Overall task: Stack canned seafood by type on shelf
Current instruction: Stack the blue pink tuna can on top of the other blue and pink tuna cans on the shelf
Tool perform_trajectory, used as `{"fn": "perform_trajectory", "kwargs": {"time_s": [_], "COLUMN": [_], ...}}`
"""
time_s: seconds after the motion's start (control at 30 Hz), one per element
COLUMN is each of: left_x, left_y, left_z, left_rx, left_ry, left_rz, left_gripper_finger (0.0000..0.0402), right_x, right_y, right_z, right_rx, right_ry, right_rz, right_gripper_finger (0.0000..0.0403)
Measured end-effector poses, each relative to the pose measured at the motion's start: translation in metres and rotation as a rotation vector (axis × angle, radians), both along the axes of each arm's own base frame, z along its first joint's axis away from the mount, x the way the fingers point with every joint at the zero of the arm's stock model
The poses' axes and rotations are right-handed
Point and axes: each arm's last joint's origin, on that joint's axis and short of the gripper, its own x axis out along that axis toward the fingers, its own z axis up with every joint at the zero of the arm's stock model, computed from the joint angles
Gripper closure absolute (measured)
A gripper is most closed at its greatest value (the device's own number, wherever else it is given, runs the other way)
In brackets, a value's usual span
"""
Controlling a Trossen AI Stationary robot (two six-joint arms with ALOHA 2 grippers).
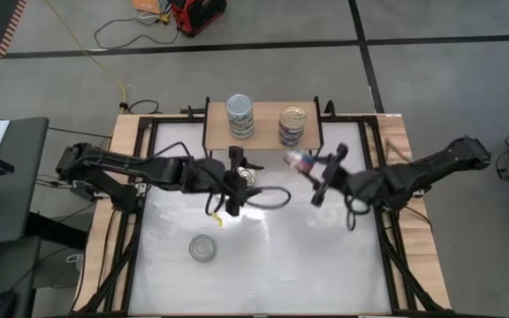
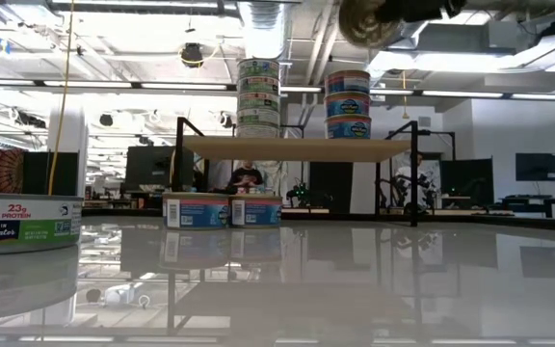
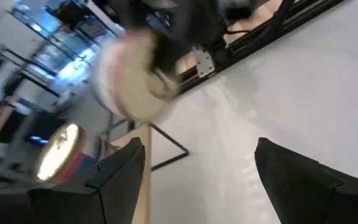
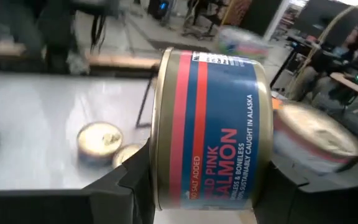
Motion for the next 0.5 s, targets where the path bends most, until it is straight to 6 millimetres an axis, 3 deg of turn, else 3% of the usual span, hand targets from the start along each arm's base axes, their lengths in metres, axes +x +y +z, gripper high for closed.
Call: {"fn": "perform_trajectory", "kwargs": {"time_s": [0.17, 0.33, 0.5], "left_x": [-0.006, -0.012, -0.019], "left_y": [0.008, -0.002, -0.013], "left_z": [-0.019, -0.055, -0.083], "left_rx": [-0.065, -0.15, -0.207], "left_ry": [-0.03, -0.119, -0.15], "left_rz": [-0.068, -0.151, -0.086], "left_gripper_finger": [0.0109, 0.0109, 0.0109], "right_x": [-0.018, -0.028, -0.029], "right_y": [-0.033, -0.064, -0.089], "right_z": [0.021, 0.043, 0.058], "right_rx": [0.099, 0.217, 0.335], "right_ry": [-0.122, -0.181, -0.153], "right_rz": [-0.021, -0.028, 0.012], "right_gripper_finger": [0.0186, 0.0185, 0.0184]}}
